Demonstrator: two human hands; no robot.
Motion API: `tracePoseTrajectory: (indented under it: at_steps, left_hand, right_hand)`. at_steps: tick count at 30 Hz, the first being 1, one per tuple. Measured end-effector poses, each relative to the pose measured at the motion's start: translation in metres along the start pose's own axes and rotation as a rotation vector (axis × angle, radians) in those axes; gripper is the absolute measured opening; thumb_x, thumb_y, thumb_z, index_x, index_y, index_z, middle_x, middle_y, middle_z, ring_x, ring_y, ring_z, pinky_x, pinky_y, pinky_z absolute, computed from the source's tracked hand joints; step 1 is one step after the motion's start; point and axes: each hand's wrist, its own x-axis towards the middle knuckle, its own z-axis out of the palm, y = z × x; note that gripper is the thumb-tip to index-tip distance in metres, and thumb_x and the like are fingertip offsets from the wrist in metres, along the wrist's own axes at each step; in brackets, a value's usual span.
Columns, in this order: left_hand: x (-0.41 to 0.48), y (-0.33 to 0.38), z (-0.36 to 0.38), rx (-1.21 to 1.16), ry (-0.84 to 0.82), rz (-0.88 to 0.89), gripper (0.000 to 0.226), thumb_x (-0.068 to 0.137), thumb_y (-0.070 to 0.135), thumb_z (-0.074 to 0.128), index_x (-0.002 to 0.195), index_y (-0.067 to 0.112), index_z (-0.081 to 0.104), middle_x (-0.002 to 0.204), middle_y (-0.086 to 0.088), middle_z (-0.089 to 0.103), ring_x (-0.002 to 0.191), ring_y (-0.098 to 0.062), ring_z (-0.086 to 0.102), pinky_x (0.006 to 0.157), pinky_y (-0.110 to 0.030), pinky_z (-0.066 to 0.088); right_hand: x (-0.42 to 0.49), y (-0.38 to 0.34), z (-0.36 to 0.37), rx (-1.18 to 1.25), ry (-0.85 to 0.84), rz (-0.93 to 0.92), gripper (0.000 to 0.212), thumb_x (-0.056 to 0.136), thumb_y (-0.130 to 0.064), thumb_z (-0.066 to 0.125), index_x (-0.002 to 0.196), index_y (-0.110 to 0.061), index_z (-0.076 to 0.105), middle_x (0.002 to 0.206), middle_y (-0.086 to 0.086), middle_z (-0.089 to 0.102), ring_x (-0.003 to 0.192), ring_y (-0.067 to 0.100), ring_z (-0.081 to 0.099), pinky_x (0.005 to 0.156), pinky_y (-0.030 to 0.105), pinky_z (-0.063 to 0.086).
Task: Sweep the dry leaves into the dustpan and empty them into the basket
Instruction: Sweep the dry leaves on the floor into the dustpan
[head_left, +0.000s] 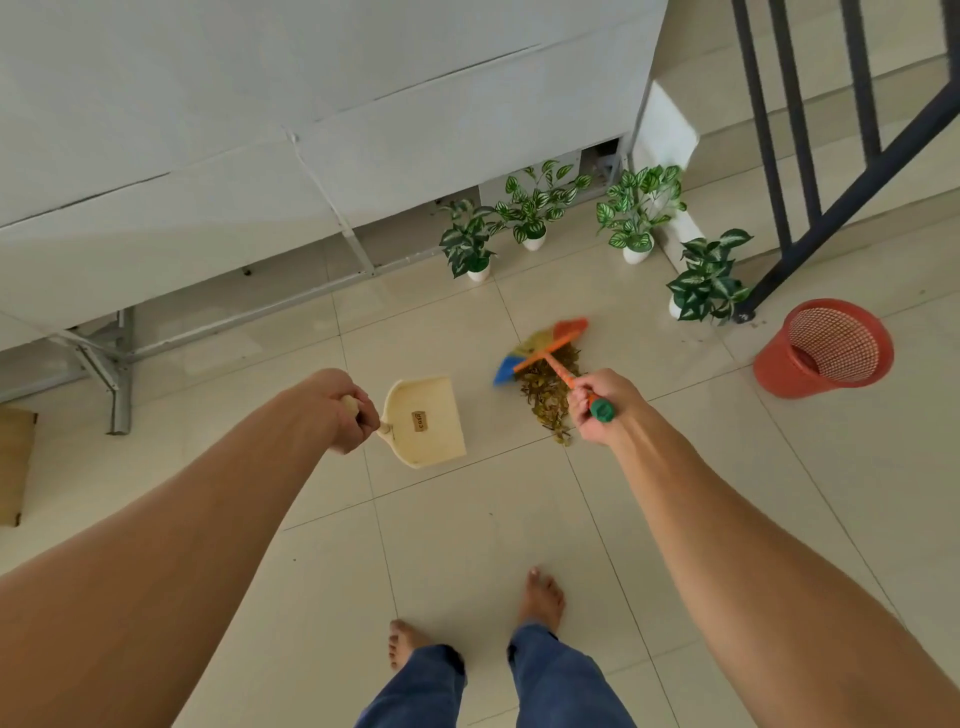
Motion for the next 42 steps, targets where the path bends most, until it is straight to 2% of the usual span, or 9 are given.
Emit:
tracePoseTrajectory:
  at_steps: [8,13,19,25,32,35,37,39,42]
  left_hand:
    - [0.002,0.006,0.010,0.018,0.007,0.018,0.023,0.092,-0.006,0.038,0.081,0.013,0.044,0.076,0.001,0.040,0.050,-0.008,0.032,0.036,-0.009,0.029]
    - [0.003,0.007,0.023,0.056,0.007,0.014,0.025,0.093,-0.006,0.039,0.078,0.014,0.043,0.074,0.001,0.040,0.049,-0.008,0.031,0.035,-0.009,0.029]
    - [0.006,0.004,0.044,0.096,0.001,0.013,0.024,0.093,-0.005,0.040,0.079,0.013,0.044,0.072,0.001,0.040,0.050,-0.007,0.033,0.034,-0.009,0.028]
    - [0.011,0.012,0.059,0.125,-0.017,0.002,0.022,0.094,-0.004,0.041,0.081,0.015,0.043,0.074,0.003,0.042,0.048,-0.007,0.034,0.035,-0.009,0.029]
    - [0.013,0.034,0.071,0.194,-0.028,0.004,0.019,0.093,-0.003,0.039,0.087,0.015,0.044,0.071,0.002,0.042,0.048,-0.008,0.035,0.032,-0.011,0.028]
    - [0.010,0.042,0.075,0.173,-0.038,-0.003,0.019,0.092,-0.003,0.037,0.086,0.014,0.044,0.072,0.001,0.043,0.048,-0.008,0.036,0.032,-0.010,0.029]
    - [0.009,0.048,0.074,0.168,-0.038,0.008,0.021,0.094,-0.001,0.037,0.081,0.015,0.043,0.072,0.001,0.042,0.048,-0.008,0.035,0.032,-0.009,0.029]
    - [0.011,0.055,0.072,0.171,-0.035,0.012,0.022,0.094,0.000,0.037,0.080,0.015,0.042,0.073,0.001,0.042,0.048,-0.008,0.035,0.032,-0.009,0.029]
    - [0.021,0.065,0.066,0.160,-0.047,0.007,0.022,0.093,-0.002,0.038,0.081,0.015,0.043,0.073,0.001,0.043,0.047,-0.008,0.035,0.032,-0.010,0.028]
  right_hand:
    - [-0.061,-0.011,-0.035,0.120,-0.094,-0.003,0.006,0.099,-0.005,0.046,0.099,-0.004,0.051,0.051,-0.004,0.044,0.030,0.002,0.039,0.027,0.012,0.032]
    - [-0.056,-0.037,-0.035,0.194,-0.118,-0.020,0.007,0.098,-0.004,0.044,0.103,-0.003,0.049,0.049,-0.004,0.045,0.029,0.003,0.040,0.027,0.012,0.034]
    - [-0.024,-0.040,-0.045,0.260,-0.028,0.021,0.015,0.099,-0.006,0.041,0.086,-0.005,0.048,0.045,-0.002,0.043,0.027,0.004,0.040,0.028,0.012,0.035]
    - [-0.062,-0.038,-0.077,0.115,-0.010,-0.001,0.011,0.098,-0.006,0.044,0.089,-0.004,0.050,0.049,-0.003,0.044,0.029,0.002,0.040,0.026,0.014,0.033]
    - [-0.094,-0.070,-0.051,-0.976,0.252,-0.161,0.021,0.094,-0.007,0.051,0.113,-0.004,0.060,0.063,0.002,0.055,0.040,0.008,0.048,0.036,0.019,0.041]
    - [-0.087,-0.075,-0.019,-1.470,0.365,-0.211,0.025,0.092,-0.012,0.051,0.108,-0.001,0.065,0.069,0.007,0.066,0.055,0.018,0.057,0.055,0.030,0.050]
    - [-0.082,-0.071,0.006,-1.771,0.440,-0.211,0.020,0.093,-0.013,0.049,0.106,-0.002,0.060,0.069,0.006,0.066,0.055,0.017,0.057,0.055,0.029,0.048]
    - [-0.070,-0.064,0.027,-2.000,0.483,-0.192,0.021,0.094,-0.011,0.048,0.112,-0.002,0.055,0.078,0.007,0.065,0.064,0.018,0.063,0.061,0.029,0.053]
    - [-0.048,-0.049,0.042,-2.156,0.460,-0.128,0.049,0.093,-0.005,0.049,0.142,-0.004,0.043,0.107,0.013,0.067,0.085,0.023,0.069,0.072,0.031,0.055]
